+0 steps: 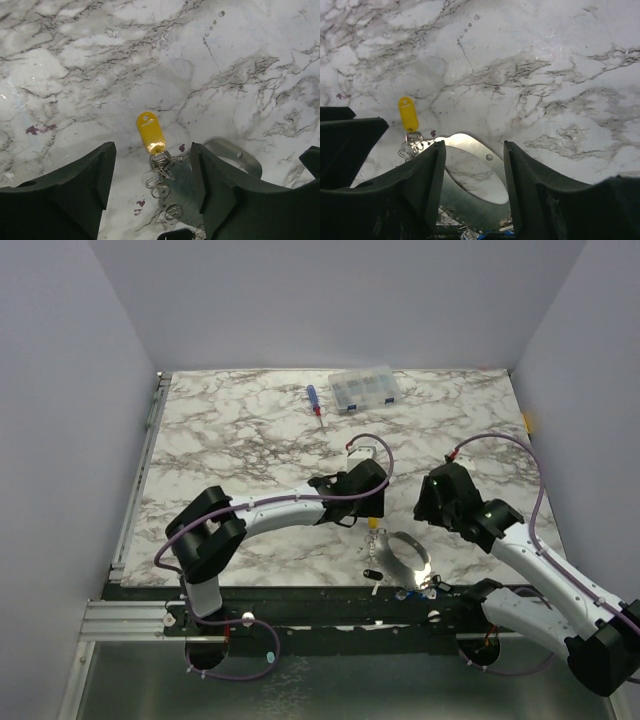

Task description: Put the keys on the keyring

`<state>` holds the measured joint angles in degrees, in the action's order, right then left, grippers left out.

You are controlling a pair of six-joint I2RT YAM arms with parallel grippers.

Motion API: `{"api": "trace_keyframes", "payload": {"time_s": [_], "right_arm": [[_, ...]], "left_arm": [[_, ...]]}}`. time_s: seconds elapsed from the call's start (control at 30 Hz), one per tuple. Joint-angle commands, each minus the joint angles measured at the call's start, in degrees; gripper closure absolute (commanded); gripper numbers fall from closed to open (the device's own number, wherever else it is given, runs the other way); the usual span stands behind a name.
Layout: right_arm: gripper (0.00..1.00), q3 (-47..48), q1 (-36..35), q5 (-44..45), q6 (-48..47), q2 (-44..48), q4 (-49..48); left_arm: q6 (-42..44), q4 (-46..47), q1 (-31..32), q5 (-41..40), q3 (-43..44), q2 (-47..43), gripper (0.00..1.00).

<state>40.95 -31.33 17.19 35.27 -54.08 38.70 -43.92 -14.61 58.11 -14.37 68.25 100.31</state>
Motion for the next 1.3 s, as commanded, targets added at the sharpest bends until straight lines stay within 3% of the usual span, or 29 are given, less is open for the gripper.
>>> {"api": "trace_keyframes", "payload": {"time_s": [0.0, 0.47, 0.87, 1.27], "right_arm": [[0.43, -0.7, 0.6, 4.9, 5.1, 2.2, -1.4], [0.44, -4.3, 0.8, 2.9, 5.2, 3.9, -4.9], [0.45, -4.6, 0.8, 2.0, 4.6, 4.7, -5.6], [0.45, -4.7, 0.7, 1.8, 4.5, 5.5, -5.8]], "left_arm": [[-5.2, -1.8, 0.2, 3.8, 3.3, 4.2, 0.37], [-10.5, -1.9, 0.3, 5.5, 2.4, 9.1, 0.49], [-14.0, -1.9, 0.7, 4.5, 1.9, 11.1, 0.52], [-14.9, -2.0, 2.0, 5.0, 3.2, 13.3, 0.65]]}}
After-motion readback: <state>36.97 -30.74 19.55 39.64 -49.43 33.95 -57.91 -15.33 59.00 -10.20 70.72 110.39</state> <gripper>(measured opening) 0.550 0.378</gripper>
